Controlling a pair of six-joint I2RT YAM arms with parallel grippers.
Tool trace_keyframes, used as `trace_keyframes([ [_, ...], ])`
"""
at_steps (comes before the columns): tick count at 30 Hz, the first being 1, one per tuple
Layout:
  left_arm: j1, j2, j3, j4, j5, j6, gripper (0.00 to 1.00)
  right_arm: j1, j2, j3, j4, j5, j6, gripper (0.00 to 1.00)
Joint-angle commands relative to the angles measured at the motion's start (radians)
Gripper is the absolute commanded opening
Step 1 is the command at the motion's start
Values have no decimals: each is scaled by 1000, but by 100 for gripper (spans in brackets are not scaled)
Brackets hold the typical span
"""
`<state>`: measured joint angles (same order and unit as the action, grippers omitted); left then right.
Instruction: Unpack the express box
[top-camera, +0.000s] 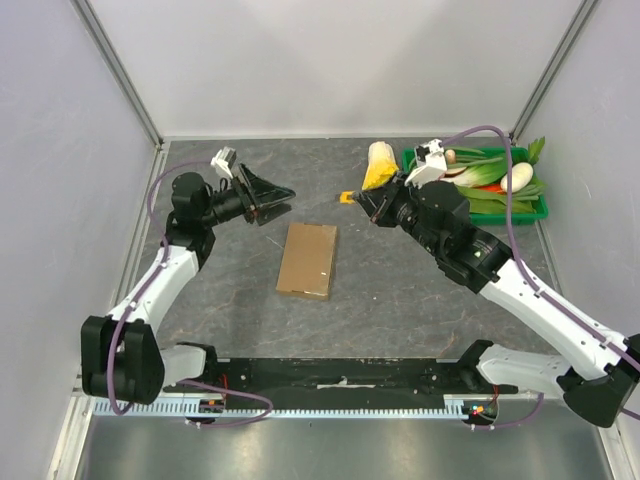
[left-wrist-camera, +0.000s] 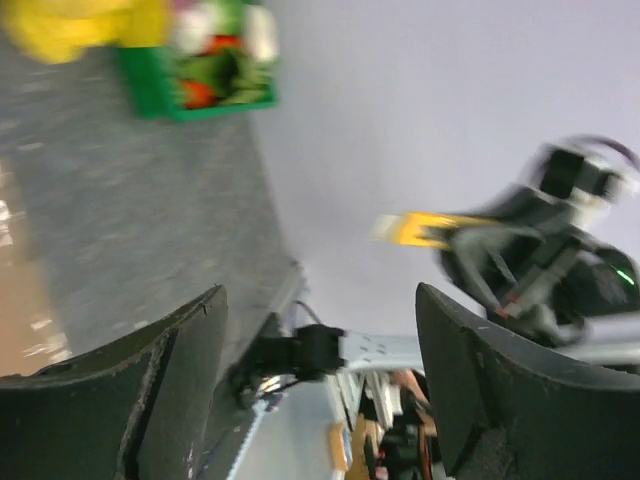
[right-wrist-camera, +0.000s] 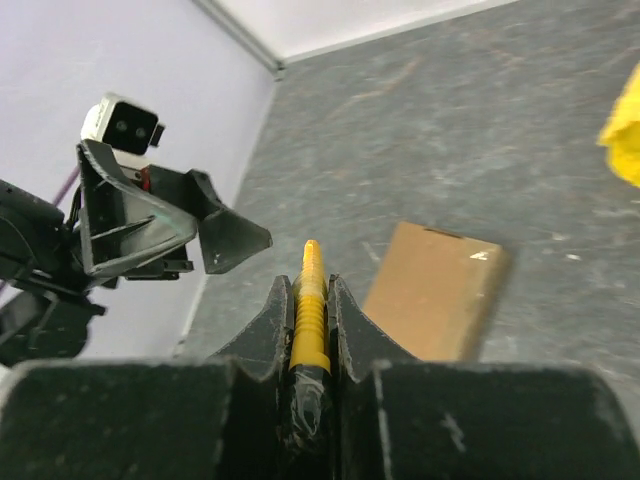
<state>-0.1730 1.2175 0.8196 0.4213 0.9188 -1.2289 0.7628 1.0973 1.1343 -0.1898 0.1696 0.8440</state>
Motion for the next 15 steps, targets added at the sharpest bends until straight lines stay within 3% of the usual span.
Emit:
trace_keyframes([
  [1, 50, 65, 10, -464, -87, 325, 81, 0, -25, -8, -111, 162, -78, 0],
  [2, 47, 95, 18, -571, -118, 409, 81, 0, -25, -17, -112, 168, -80, 0],
  [6, 47, 145, -20, -602, -224, 486, 82, 0, -5, -56, -111, 183, -100, 0],
  [11, 23, 250, -132, -547, -282, 507, 83, 0, 30, -120, -80, 163, -126, 0],
  [15, -2, 295, -184, -471, -232, 459, 80, 1, 52, -152, -63, 153, -143, 0],
])
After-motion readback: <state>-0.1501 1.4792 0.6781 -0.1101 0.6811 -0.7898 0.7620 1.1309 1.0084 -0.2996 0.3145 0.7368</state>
